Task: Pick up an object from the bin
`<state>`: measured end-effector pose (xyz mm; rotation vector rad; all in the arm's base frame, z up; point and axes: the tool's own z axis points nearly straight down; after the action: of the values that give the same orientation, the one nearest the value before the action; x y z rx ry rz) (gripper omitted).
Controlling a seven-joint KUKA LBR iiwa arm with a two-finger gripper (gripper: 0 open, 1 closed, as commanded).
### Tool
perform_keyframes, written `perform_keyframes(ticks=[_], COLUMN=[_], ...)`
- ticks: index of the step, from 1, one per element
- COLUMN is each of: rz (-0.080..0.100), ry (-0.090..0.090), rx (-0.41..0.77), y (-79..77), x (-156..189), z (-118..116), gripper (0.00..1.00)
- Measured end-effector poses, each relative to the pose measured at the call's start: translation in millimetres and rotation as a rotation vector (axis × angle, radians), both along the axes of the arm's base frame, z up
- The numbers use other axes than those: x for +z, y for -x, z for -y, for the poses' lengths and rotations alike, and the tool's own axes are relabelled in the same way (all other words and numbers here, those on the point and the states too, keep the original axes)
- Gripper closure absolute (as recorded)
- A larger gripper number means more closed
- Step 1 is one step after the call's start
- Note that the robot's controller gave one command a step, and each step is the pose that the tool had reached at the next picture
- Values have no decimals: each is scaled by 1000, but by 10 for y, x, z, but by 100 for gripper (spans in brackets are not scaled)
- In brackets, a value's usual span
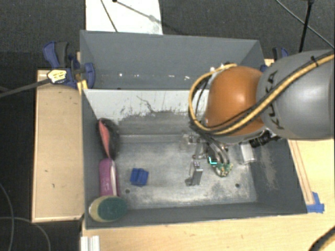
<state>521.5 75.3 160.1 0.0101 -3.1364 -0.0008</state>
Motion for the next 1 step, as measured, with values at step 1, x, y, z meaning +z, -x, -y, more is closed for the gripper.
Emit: perform_keyframes(ticks=[1], rz=[3], ry=[-3], rx=[-63], y=[-282], x=[-939], z=[-905], gripper=[0])
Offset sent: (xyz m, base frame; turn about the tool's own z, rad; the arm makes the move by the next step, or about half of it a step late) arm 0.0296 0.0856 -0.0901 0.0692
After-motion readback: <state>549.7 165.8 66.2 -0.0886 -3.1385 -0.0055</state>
